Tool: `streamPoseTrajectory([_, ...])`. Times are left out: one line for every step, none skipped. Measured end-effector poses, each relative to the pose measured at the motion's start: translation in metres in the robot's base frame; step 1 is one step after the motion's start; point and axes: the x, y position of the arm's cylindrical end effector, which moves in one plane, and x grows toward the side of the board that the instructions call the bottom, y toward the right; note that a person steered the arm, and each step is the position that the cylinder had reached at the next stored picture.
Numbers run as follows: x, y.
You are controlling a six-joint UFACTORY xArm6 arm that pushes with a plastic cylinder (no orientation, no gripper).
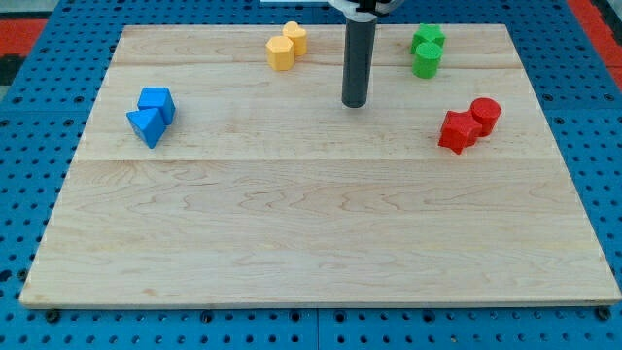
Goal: Place your arm to the top right of the board
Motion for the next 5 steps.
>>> streamPoseTrajectory([0.000,0.011])
streamPoseTrajectory([0.000,0.041])
streamPoseTrajectory([0.000,0.047])
streamPoseTrajectory([-0.007,0.053])
streamPoseTrajectory([-0.023,0.064])
